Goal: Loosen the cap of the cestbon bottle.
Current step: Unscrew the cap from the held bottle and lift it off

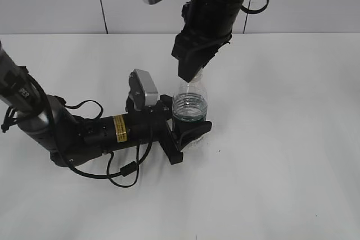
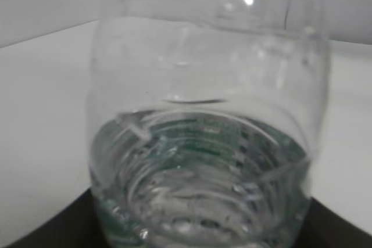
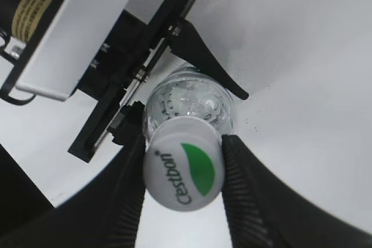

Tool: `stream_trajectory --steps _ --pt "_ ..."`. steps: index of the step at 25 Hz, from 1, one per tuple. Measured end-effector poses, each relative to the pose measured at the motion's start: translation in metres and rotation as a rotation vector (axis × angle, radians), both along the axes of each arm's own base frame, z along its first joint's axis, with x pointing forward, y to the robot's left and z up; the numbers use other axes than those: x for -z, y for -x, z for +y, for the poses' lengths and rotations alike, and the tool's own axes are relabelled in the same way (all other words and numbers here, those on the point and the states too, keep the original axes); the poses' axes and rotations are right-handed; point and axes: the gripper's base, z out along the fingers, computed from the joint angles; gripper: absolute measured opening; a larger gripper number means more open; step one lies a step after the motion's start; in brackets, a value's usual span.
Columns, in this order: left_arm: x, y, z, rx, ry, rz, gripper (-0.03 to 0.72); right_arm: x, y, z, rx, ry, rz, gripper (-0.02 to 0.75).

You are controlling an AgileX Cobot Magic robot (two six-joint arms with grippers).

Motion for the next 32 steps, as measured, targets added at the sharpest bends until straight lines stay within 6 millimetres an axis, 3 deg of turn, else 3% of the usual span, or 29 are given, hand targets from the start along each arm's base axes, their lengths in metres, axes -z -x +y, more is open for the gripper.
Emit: stream_trajectory --steps 14,20,27,30,32 --pt "0.000 0.000 0.000 0.002 -0.002 -0.005 0.400 0.000 0.000 0.000 -0.718 0.058 -0.202 0.303" --pt "0.000 0.000 0.000 0.002 0.000 -0.002 0.400 -0.016 0.004 -0.004 -0.933 0.077 -0.306 0.297" --pt "0.000 0.000 0.000 0.002 -0.001 -0.001 0.400 -0.027 0.007 -0.006 -0.910 0.072 -0.326 0.297" --pt "0.000 0.000 0.000 0.002 -0.001 -0.001 0.400 -0.036 0.010 -0.009 -0.738 0.051 -0.299 0.296" --pt "0.000 0.000 0.000 0.002 -0.001 -0.001 0.400 -0.049 0.014 -0.013 -0.510 0.027 -0.267 0.296"
